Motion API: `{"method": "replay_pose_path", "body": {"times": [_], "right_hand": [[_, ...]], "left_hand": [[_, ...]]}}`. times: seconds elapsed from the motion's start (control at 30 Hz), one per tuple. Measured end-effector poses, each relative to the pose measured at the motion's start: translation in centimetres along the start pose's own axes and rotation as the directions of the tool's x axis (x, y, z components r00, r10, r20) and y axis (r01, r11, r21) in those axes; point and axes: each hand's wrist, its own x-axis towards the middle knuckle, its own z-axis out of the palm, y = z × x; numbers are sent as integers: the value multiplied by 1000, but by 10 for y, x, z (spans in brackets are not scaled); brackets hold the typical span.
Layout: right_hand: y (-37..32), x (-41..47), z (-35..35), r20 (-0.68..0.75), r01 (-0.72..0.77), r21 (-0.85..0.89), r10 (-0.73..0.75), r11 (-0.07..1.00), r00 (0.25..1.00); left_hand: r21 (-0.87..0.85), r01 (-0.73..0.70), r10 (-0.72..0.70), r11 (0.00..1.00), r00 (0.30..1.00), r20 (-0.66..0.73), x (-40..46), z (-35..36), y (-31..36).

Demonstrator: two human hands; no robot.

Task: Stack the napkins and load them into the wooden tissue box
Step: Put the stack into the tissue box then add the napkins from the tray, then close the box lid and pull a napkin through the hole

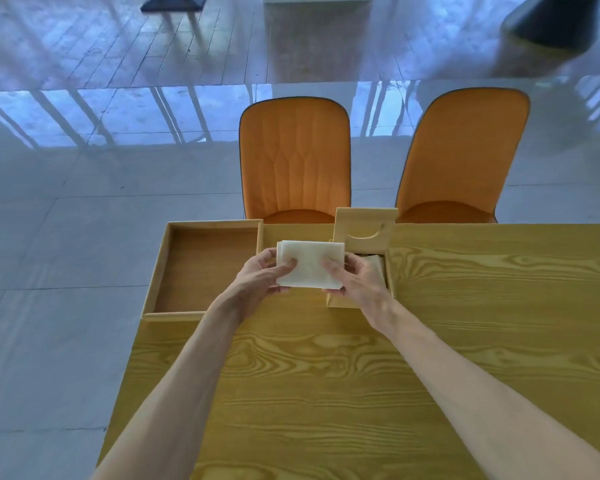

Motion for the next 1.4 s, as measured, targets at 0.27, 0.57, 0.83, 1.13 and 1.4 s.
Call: {"method": "replay_pose_path", "body": {"times": [0.27, 0.57, 0.83, 1.13, 1.4], "right_hand": [[7, -5, -64, -352, -9, -379, -134, 926, 926], [12, 13, -74, -445, -101, -644, -264, 758, 856], [11, 27, -78, -477, -144, -608, -214, 781, 852], [-35, 46, -98, -497, -128, -358, -73, 925, 865], [-72, 54, -84, -437, -147, -182, 54, 972, 898]], "left_hand": [[340, -7, 90, 940, 970, -228, 33, 84, -17], [631, 112, 229, 768, 872, -433, 42, 115, -16], [694, 127, 271, 709, 860, -433, 56, 113, -19], [615, 144, 152, 775, 903, -402, 64, 107, 3], [359, 41, 117, 932, 906, -407, 68, 108, 63]]}}
